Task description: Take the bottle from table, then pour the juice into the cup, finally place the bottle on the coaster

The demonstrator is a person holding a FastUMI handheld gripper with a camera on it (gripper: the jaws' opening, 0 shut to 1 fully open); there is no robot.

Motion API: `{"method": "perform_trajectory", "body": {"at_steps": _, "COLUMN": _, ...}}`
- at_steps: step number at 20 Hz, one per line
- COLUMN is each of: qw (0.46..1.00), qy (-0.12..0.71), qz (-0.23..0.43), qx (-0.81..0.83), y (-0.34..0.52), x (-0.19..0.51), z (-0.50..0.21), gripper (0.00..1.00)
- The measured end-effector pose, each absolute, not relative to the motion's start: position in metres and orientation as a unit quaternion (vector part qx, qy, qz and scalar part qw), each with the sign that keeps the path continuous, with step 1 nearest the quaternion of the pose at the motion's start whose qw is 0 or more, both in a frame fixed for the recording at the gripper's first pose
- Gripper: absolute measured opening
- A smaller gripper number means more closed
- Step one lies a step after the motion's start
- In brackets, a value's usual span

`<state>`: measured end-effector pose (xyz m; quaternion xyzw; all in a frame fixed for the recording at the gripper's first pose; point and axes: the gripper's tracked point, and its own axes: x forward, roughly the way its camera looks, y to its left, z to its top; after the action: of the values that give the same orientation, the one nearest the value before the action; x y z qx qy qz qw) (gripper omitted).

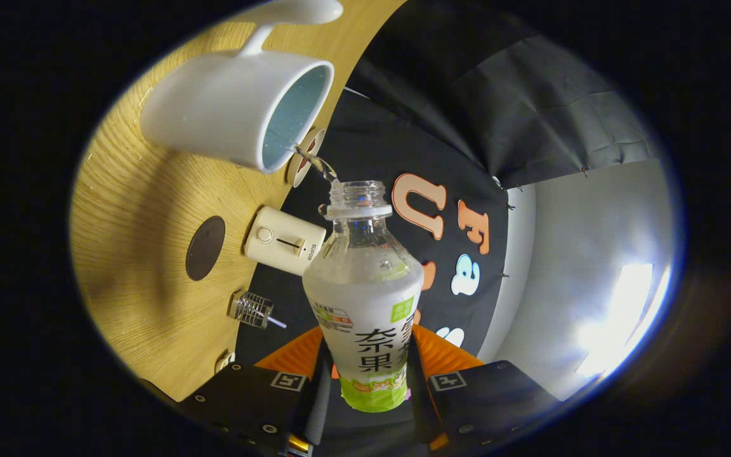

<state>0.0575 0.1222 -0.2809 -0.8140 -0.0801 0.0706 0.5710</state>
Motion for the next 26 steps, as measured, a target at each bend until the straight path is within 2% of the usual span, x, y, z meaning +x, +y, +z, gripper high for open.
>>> {"method": "perform_trajectory", "body": {"at_steps": 15, "qw": 0.521, "qy": -0.121, "qz": 0.100, "qx": -0.839, "y": 0.143, "x": 0.069, "z": -0.266, "gripper": 0.56}}
{"method": "perform_trajectory", "body": {"at_steps": 26, "qw": 0.506, "qy": -0.136, "qz": 0.111, "qx": -0.845, "y": 0.152, "x": 0.066, "z": -0.267, "gripper": 0.56}}
